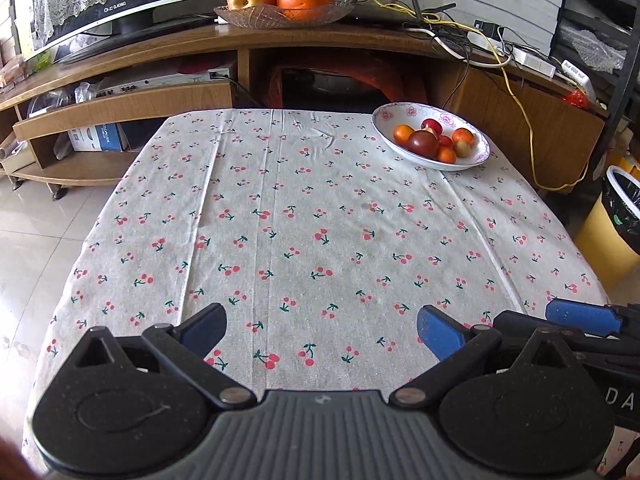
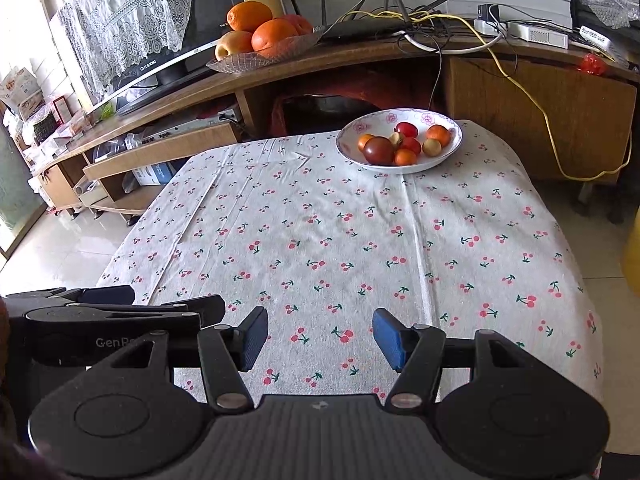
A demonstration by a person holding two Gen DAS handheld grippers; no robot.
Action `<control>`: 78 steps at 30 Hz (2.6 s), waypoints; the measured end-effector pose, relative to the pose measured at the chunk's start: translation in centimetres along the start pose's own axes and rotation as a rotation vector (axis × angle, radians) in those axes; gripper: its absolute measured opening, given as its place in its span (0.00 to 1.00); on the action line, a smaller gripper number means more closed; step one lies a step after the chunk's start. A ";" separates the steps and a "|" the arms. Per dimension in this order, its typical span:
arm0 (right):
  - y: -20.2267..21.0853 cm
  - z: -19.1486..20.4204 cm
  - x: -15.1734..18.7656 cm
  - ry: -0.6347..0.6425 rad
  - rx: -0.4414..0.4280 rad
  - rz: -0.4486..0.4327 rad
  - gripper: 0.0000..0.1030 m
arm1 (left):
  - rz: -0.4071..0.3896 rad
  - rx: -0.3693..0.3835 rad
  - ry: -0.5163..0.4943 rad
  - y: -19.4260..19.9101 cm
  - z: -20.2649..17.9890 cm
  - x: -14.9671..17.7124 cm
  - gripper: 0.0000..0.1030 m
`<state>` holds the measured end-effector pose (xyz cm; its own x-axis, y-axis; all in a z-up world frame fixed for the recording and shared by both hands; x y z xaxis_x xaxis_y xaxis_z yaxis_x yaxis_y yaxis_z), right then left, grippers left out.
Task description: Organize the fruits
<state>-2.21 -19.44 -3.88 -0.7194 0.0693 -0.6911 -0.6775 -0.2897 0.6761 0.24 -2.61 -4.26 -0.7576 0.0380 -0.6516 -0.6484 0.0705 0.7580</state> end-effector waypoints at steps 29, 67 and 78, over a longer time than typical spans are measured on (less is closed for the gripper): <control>0.2 1.0 0.9 -0.003 -0.003 0.007 0.54 | -0.030 -0.051 -0.016 1.2 0.7 0.8 1.00; 0.4 0.9 0.9 0.012 0.032 -0.014 0.58 | -0.075 -0.061 -0.046 1.6 0.5 0.7 1.00; 0.2 0.7 1.0 0.012 0.048 -0.012 0.59 | -0.086 -0.074 -0.061 1.6 0.3 0.6 1.00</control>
<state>-3.17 -18.75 -4.19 -0.7096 0.0611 -0.7020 -0.6927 -0.2428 0.6791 -1.26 -2.15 -3.45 -0.6945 0.0960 -0.7131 -0.7162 0.0026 0.6979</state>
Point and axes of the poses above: each gripper's, at about its wrist camera, not at the fingertips, and y roughly against the way its jaws point, z to its left, x to its underside, the point moved 6 cm from there along -y, roughly the way its jaws point, and after that the axes turned 3 degrees about -x, right-handed, at the moved point
